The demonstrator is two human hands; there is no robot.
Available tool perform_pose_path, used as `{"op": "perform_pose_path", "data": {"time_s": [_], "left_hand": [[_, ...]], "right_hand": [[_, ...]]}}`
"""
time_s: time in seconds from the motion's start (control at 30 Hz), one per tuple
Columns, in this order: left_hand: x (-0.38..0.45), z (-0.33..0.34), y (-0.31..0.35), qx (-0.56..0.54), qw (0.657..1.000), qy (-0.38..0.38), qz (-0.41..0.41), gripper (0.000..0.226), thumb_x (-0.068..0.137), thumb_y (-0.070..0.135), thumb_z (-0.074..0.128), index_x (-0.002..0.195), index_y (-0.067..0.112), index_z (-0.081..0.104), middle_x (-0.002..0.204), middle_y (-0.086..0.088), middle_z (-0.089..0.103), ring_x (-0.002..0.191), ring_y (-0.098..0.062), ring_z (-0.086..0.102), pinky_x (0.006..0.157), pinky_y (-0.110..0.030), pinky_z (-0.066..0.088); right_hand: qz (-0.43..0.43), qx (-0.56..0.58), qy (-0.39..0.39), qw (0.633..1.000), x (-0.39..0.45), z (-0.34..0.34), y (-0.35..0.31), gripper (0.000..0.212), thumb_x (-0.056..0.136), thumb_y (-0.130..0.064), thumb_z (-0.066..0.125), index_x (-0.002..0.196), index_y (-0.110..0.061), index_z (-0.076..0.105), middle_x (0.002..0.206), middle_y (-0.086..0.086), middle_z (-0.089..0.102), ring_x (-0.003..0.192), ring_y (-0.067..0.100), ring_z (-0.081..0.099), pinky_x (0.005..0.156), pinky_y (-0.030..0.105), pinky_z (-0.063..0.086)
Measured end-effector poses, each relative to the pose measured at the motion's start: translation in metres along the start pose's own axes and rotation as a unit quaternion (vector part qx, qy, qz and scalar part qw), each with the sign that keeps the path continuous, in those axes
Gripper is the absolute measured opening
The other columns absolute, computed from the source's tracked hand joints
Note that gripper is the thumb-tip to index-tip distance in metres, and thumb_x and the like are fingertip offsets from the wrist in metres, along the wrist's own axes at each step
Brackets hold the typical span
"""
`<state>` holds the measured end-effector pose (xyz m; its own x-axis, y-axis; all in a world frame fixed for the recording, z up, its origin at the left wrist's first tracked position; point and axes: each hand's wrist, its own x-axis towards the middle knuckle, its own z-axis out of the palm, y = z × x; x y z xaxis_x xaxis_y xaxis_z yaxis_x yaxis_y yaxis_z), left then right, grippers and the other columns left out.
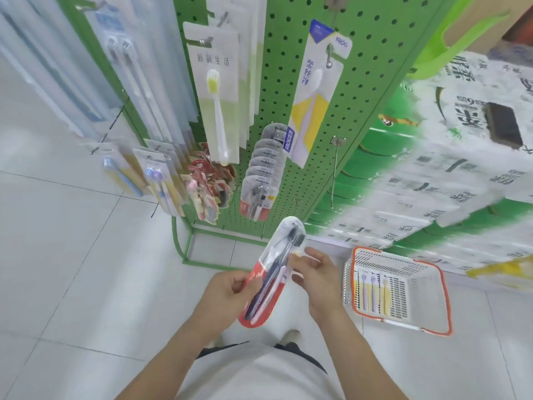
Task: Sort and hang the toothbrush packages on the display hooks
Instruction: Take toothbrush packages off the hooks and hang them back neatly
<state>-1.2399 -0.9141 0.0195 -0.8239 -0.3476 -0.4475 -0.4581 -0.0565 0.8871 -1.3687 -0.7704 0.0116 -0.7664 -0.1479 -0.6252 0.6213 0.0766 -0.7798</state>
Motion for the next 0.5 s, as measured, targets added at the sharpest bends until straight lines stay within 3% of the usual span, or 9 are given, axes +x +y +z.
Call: {"op": "perform_pose_path", "data": {"time_s": [0.07,0.13,0.2,0.27,0.33,0.4,0.5], "left_hand": [[-0.006,0.002,0.003,0.067,0.996,0.027,0.044,0.031,0.098,0.030,0.064,0.074,0.012,0.069,0.064,-0.007,0.066,0.058,-0.019,0.061,0.062,-0.035,0.050],[-0.011,0.006,0.007,0.120,0.986,0.042,0.106,0.026,0.098,0.027,0.064,0.073,0.024,0.071,0.064,0.008,0.063,0.061,-0.005,0.055,0.066,-0.028,0.046],[-0.011,0.008,0.008,0.154,0.973,0.055,0.164,0.016,0.098,0.031,0.064,0.102,0.038,0.078,0.103,0.025,0.072,0.097,0.008,0.064,0.089,-0.019,0.049],[-0.009,0.009,0.006,0.210,0.954,0.072,0.200,0.030,0.096,0.036,0.064,0.123,0.047,0.068,0.137,0.027,0.058,0.125,0.010,0.053,0.104,-0.014,0.041],[-0.010,0.013,0.009,0.219,0.943,0.072,0.238,0.035,0.094,0.031,0.068,0.127,0.043,0.067,0.148,0.024,0.048,0.131,0.010,0.047,0.105,-0.009,0.037],[-0.013,0.019,0.011,0.171,0.954,0.037,0.244,0.040,0.089,0.035,0.075,0.129,0.035,0.068,0.152,0.022,0.043,0.136,0.003,0.045,0.105,-0.011,0.040],[-0.018,0.023,0.017,0.070,0.982,-0.015,0.174,0.060,0.072,0.066,0.076,0.126,0.043,0.067,0.155,0.032,0.030,0.141,0.000,0.039,0.104,-0.018,0.047]], "right_hand": [[-0.011,-0.013,0.012,1.000,0.001,0.001,-0.006,0.044,0.085,-0.014,0.081,0.121,-0.009,0.056,0.107,0.016,0.063,0.082,0.020,0.066,0.067,0.028,0.056],[0.005,-0.011,-0.050,0.999,-0.002,0.004,-0.011,0.039,0.091,-0.029,0.075,0.119,-0.008,0.060,0.108,0.015,0.068,0.085,0.021,0.068,0.074,0.035,0.060],[0.034,0.016,-0.122,0.992,-0.009,0.011,-0.015,0.040,0.096,-0.044,0.063,0.113,-0.009,0.065,0.100,0.010,0.071,0.090,0.023,0.069,0.080,0.041,0.061],[0.062,0.062,-0.160,0.983,-0.016,0.014,-0.017,0.042,0.099,-0.051,0.053,0.108,-0.012,0.065,0.100,0.011,0.073,0.092,0.027,0.070,0.080,0.046,0.060],[0.084,0.109,-0.191,0.972,-0.020,0.013,-0.017,0.048,0.100,-0.055,0.047,0.113,-0.011,0.061,0.108,0.017,0.073,0.099,0.031,0.069,0.079,0.046,0.058],[0.099,0.148,-0.224,0.958,-0.023,0.009,-0.018,0.050,0.102,-0.054,0.043,0.119,-0.010,0.057,0.114,0.021,0.070,0.105,0.035,0.068,0.082,0.045,0.057],[0.106,0.182,-0.253,0.944,-0.023,0.003,-0.021,0.049,0.102,-0.051,0.039,0.125,-0.010,0.053,0.128,0.028,0.063,0.112,0.039,0.064,0.097,0.053,0.051]]}}
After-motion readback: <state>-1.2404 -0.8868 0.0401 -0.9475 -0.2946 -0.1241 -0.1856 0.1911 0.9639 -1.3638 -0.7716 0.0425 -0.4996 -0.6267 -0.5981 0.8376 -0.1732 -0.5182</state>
